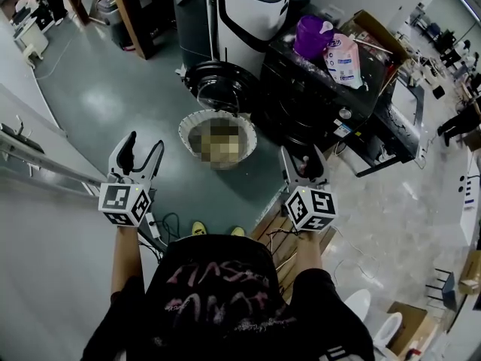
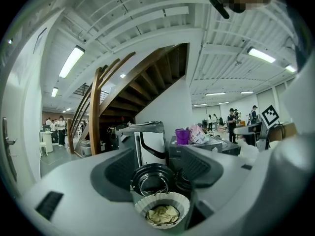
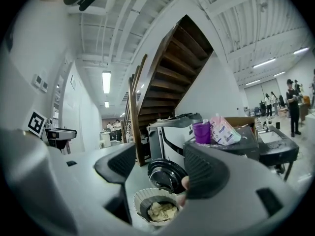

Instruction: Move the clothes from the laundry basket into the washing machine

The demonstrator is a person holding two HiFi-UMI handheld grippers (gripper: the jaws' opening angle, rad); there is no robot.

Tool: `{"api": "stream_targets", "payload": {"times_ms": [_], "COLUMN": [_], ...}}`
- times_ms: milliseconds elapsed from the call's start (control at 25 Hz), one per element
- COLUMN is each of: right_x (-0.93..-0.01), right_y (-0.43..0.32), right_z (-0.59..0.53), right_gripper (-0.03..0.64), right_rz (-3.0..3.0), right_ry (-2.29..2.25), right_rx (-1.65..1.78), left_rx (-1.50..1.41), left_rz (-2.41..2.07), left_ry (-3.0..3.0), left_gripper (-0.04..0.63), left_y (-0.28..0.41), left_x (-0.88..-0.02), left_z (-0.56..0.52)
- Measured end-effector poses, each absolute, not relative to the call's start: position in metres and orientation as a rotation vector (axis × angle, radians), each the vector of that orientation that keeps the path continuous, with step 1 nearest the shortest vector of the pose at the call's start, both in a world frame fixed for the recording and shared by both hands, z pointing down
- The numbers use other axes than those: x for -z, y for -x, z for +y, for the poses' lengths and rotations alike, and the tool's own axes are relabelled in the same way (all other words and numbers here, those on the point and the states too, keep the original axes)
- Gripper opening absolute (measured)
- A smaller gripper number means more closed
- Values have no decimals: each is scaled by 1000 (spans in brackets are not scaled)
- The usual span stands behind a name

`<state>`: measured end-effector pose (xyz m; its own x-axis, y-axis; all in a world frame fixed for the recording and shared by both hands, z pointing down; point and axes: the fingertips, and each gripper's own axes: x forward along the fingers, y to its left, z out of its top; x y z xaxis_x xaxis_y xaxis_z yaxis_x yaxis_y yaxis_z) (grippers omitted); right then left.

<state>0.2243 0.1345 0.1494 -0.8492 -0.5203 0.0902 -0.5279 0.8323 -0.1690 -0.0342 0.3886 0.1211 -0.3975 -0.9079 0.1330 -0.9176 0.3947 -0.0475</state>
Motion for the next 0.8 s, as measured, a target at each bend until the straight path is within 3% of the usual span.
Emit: {"api": "stream_targets", "payload": {"times_ms": [360, 800], "right_x": [-165, -182], "right_y": [-234, -198], "right_z": [109, 79], "right_gripper": [328, 327], "right_rz": [-2979, -2958], "right_ry": [-799, -792], "right_rx": [-317, -353], "left_rx": [-199, -204], "left_rz": [-2552, -2519], "left_ry": [-1650, -1656], "left_gripper": [298, 298], "left_y": [15, 47], "left_x": [-128, -145], "left_z": [364, 331]}}
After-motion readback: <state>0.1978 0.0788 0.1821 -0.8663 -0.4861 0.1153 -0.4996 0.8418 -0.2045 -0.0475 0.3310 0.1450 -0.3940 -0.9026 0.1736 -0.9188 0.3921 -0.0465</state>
